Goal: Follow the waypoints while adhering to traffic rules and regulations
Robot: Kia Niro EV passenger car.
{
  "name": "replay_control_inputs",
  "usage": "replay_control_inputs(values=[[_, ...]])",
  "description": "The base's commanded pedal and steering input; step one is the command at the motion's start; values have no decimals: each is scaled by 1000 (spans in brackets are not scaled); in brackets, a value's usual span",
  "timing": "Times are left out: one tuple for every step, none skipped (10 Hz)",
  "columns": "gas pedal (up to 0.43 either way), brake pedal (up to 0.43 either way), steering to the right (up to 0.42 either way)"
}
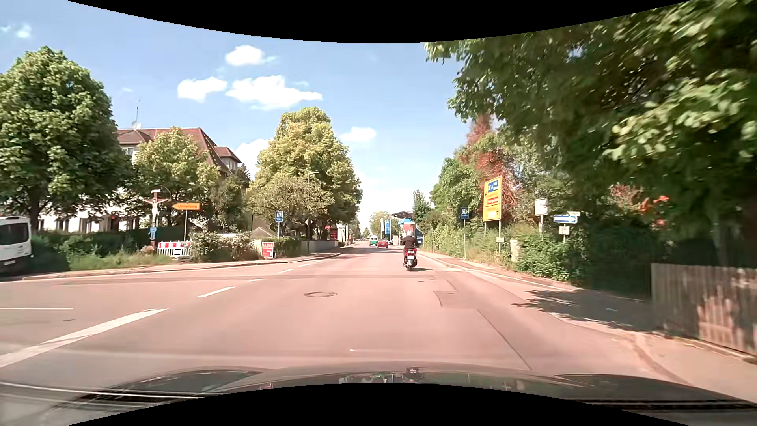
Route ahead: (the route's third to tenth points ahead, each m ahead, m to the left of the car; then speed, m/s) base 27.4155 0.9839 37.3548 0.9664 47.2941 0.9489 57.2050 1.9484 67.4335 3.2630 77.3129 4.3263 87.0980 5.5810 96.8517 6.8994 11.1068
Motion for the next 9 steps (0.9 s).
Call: replay_control_inputs(values=[[138,12,-3],[138,12,-3],[138,12,-2],[138,12,-2],[138,12,-1],[138,12,-1],[138,6,-1],[138,12,-2],[130,12,-2]])
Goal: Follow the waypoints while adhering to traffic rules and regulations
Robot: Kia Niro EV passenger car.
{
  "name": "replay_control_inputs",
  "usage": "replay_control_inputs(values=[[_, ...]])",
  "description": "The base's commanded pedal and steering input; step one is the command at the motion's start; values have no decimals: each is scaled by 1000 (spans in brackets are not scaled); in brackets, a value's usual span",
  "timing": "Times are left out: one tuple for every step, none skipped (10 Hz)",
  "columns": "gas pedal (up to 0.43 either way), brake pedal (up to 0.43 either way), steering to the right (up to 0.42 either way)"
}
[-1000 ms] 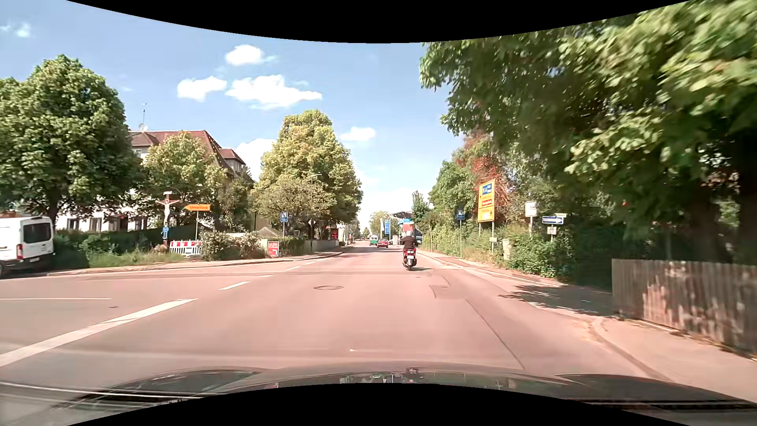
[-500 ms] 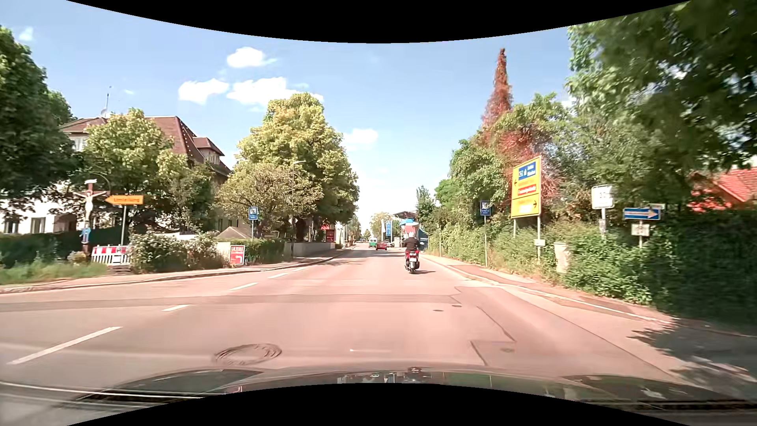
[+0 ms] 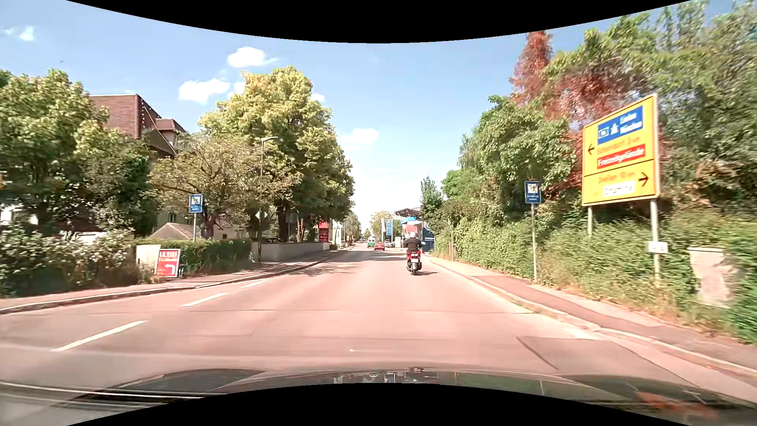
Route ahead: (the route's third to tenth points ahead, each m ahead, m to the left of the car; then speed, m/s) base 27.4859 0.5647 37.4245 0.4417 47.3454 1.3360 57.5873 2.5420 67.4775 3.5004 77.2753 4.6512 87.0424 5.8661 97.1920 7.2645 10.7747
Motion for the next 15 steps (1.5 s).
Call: replay_control_inputs(values=[[118,12,-2],[118,12,-1],[118,6,-2],[118,12,-1],[118,12,-1],[118,12,-2],[118,12,-3],[118,12,-4],[118,12,-5],[118,12,-7],[118,12,-8],[118,12,-9],[130,12,-10],[130,12,-12],[138,12,-12]])
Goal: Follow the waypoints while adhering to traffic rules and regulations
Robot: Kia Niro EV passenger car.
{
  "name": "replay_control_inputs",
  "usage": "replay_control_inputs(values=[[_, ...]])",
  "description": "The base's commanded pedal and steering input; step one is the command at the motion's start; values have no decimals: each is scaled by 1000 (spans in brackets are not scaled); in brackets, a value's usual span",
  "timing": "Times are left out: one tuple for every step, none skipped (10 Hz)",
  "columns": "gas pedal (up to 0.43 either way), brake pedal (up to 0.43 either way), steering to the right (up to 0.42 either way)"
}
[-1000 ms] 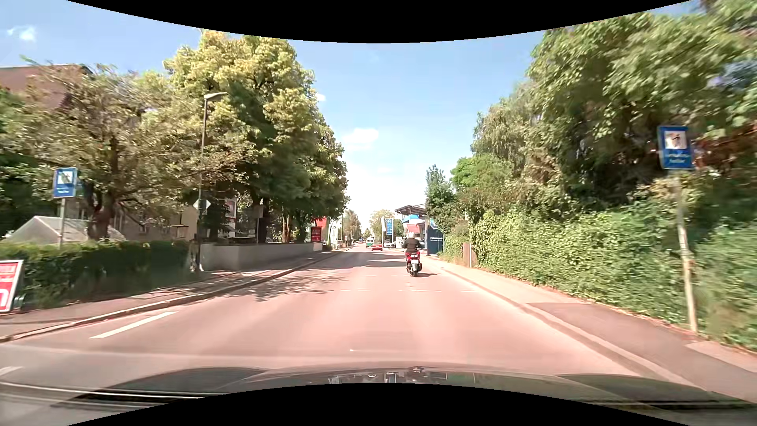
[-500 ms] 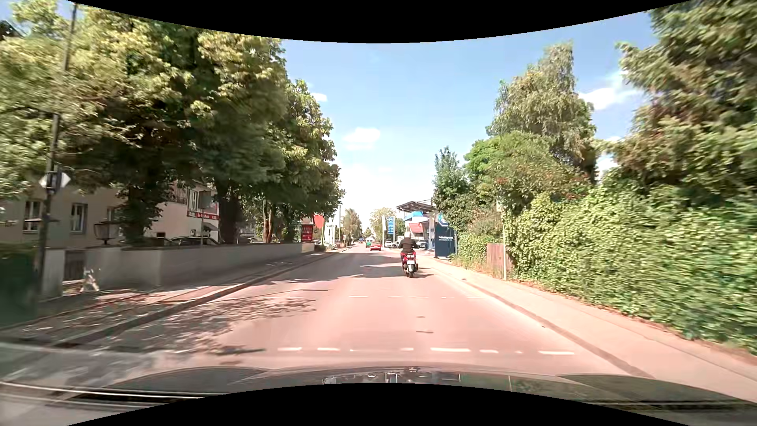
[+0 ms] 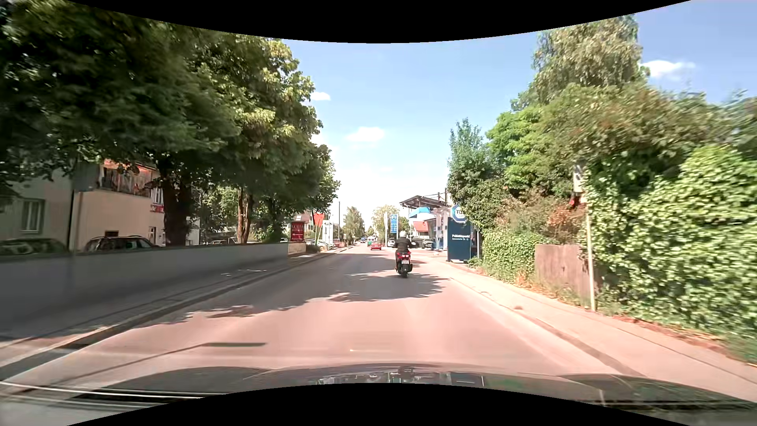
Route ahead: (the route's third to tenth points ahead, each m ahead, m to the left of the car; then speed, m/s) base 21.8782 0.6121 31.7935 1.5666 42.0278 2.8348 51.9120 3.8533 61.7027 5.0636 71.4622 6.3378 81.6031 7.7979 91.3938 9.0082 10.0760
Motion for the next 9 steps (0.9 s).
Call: replay_control_inputs(values=[[138,12,-12],[138,12,-12],[138,12,-12],[157,12,-12],[157,12,-12],[157,12,-12],[169,12,-12],[169,12,-12],[177,12,-12]])
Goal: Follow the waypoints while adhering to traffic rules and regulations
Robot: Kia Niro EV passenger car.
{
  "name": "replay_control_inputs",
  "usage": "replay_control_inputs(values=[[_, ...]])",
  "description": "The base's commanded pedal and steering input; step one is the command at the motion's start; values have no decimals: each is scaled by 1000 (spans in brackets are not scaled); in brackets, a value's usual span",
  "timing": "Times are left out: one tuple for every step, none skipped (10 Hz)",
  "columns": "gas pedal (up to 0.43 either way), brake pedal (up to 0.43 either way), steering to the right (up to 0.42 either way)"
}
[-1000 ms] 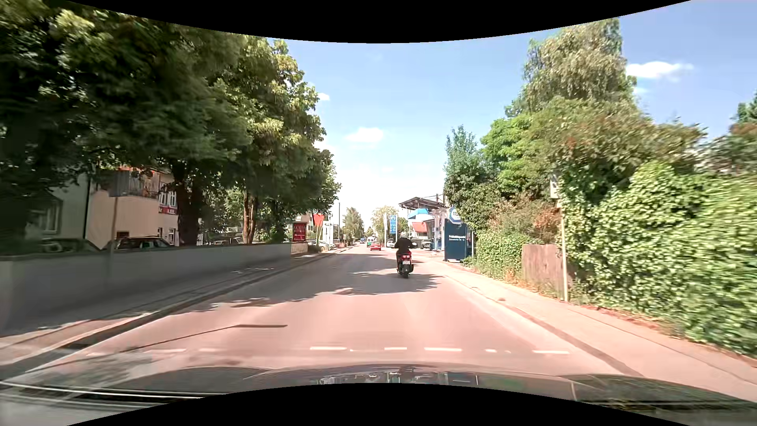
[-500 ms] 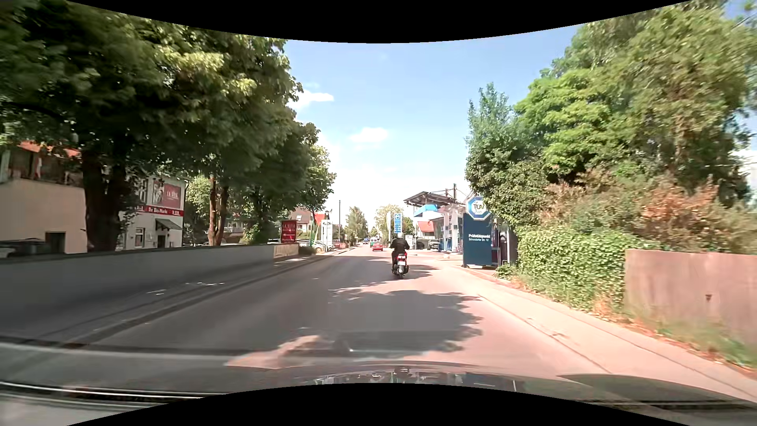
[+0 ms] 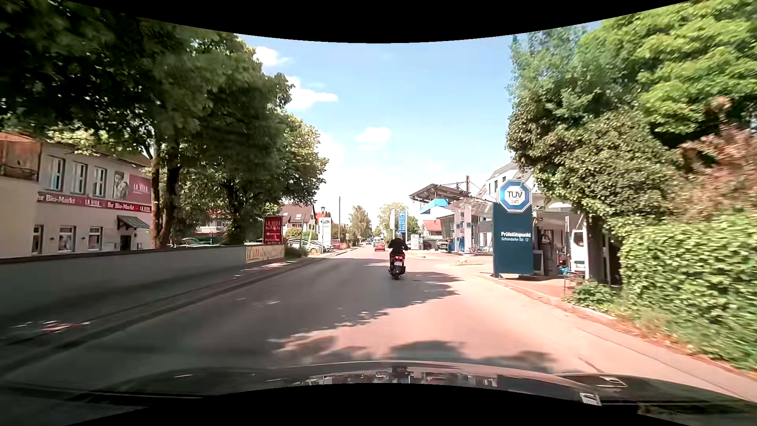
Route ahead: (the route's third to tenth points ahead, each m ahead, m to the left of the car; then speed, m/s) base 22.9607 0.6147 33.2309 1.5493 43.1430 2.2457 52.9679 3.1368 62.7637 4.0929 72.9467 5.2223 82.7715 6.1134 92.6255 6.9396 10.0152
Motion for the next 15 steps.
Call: replay_control_inputs(values=[[177,12,-12],[177,12,-11],[177,12,-11],[177,12,-11],[177,12,-11],[177,12,-10],[177,12,-10],[177,12,-9],[177,12,-7],[177,12,-7],[177,12,-7],[177,12,-6],[177,12,-4],[177,12,-3],[169,12,-3]])
